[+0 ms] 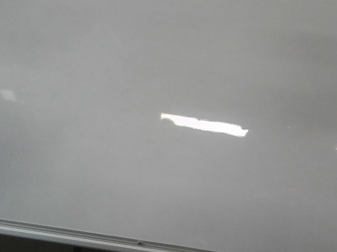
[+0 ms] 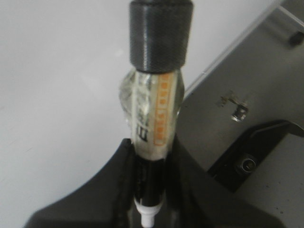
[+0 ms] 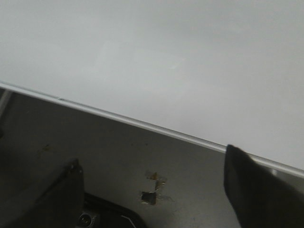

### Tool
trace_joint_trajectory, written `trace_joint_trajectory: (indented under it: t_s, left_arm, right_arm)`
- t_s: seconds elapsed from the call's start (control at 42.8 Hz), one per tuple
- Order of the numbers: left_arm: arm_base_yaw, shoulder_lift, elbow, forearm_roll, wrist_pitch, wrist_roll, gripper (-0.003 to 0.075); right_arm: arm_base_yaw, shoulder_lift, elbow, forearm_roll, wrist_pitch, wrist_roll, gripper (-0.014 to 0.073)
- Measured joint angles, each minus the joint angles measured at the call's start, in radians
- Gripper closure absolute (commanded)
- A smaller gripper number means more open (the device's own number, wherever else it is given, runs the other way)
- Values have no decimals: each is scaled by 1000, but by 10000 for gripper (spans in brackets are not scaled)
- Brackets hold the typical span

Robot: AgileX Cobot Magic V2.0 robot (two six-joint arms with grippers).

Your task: Write number 2 on whiteboard

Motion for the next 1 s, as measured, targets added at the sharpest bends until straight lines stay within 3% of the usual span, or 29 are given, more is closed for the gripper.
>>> trace_joint_trajectory:
  t_s: [0.187,0.42,0.701,1.004]
  left_arm:
    - [-161,41,-3,-2,18,59,714]
    - [-312,158,-79,-2,33,128,714]
    - [-423,239,-167,-2,42,184,714]
    - [-441,241,-174,2,20,208,713]
  right_arm:
    - [102,97,-79,192,80,-309,-29]
    - [299,210,-204,223,146,-542,-29]
    - [473,334,-316,227,153,-648,4]
    - [491,383,-338,233,146,-671,130]
